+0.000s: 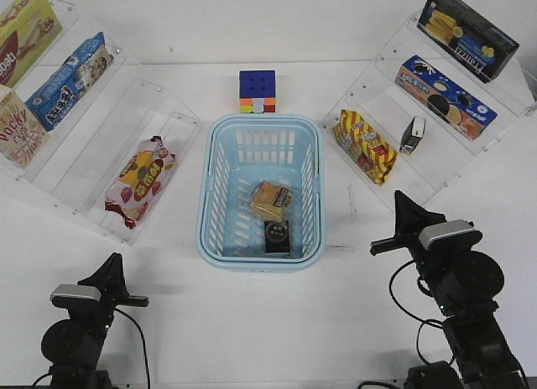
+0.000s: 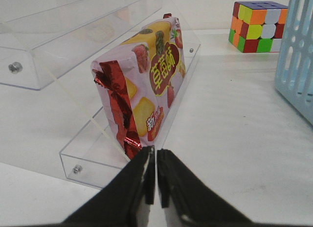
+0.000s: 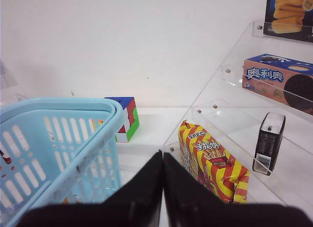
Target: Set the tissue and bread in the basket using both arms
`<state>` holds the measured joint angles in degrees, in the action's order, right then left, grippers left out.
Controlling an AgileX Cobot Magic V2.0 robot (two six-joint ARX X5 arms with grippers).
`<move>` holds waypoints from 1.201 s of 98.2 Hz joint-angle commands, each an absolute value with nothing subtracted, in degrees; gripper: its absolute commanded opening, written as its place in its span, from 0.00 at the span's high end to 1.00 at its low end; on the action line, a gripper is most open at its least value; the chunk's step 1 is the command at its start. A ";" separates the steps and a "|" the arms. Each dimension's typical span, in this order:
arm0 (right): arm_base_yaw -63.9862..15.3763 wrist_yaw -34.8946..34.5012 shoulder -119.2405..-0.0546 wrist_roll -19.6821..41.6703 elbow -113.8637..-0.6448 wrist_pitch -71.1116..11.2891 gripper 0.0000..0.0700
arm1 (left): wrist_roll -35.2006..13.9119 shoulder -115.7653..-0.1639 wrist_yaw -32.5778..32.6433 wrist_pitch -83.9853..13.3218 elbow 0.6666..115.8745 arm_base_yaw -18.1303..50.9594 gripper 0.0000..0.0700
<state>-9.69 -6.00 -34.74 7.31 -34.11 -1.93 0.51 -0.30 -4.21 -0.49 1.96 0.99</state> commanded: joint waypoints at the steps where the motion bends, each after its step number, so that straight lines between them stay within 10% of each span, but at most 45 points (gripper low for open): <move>1: -9.76 -5.96 -34.92 7.64 -34.59 -1.26 1.00 | 0.82 -0.23 -4.12 0.19 0.80 0.97 1.00; 57: -4.03 -3.38 -16.34 -11.77 -12.36 7.01 1.00 | 0.82 -0.23 -4.10 0.19 0.80 0.97 1.00; 118: 0.36 1.76 -0.05 -6.20 -0.69 -7.33 1.00 | 0.82 -0.23 -4.12 0.16 0.80 0.97 1.00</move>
<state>0.16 1.54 -0.08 -7.57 -0.82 -7.94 0.51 -0.30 -4.21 -0.49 1.96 0.99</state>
